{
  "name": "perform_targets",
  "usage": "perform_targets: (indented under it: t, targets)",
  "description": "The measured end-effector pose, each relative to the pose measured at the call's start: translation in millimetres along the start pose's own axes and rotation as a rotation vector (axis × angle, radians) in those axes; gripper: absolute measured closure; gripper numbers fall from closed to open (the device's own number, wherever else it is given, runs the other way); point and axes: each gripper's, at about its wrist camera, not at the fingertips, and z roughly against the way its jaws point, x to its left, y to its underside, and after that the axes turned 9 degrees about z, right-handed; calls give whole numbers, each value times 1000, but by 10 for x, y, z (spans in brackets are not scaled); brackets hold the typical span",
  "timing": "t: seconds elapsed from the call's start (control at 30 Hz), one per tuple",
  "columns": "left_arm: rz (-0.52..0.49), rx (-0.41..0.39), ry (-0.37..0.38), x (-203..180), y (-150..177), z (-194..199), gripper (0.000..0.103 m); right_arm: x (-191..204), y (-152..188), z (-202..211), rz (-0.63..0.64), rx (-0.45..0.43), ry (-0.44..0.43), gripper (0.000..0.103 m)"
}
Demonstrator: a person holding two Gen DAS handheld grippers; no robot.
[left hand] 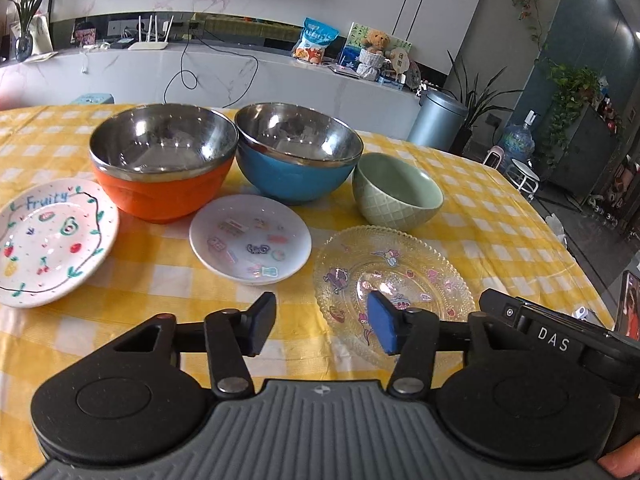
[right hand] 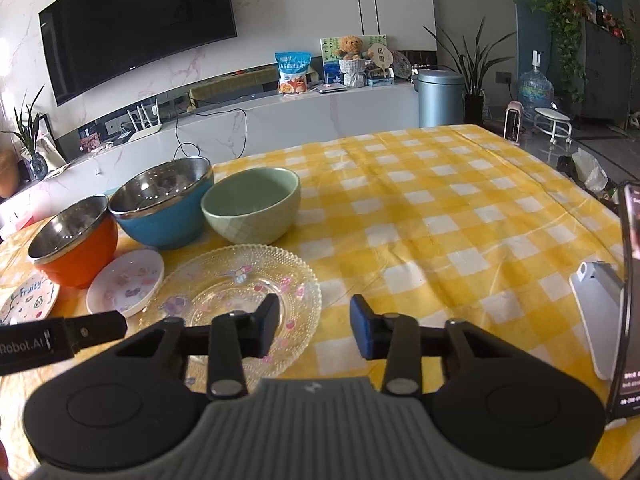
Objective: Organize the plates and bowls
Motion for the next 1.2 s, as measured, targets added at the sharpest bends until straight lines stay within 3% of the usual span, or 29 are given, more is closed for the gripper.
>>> perform_targets:
  t: [0.1,0.33,0.8,1.2]
  targets:
    - [21,17,24,-13,-8,-98,56,-26,-37,-117,-18,12,-15,73]
    - [66,34,21,51,-32,-295,63,-76,-68,-364,-64,43,-55,86]
    - [69,35,51,59,-16,-402,76,-126,-5,-521,-128,65,-89,88]
    - [54,31,73,42,32,-210,76,-163,14,-389,-149,70,-82,92]
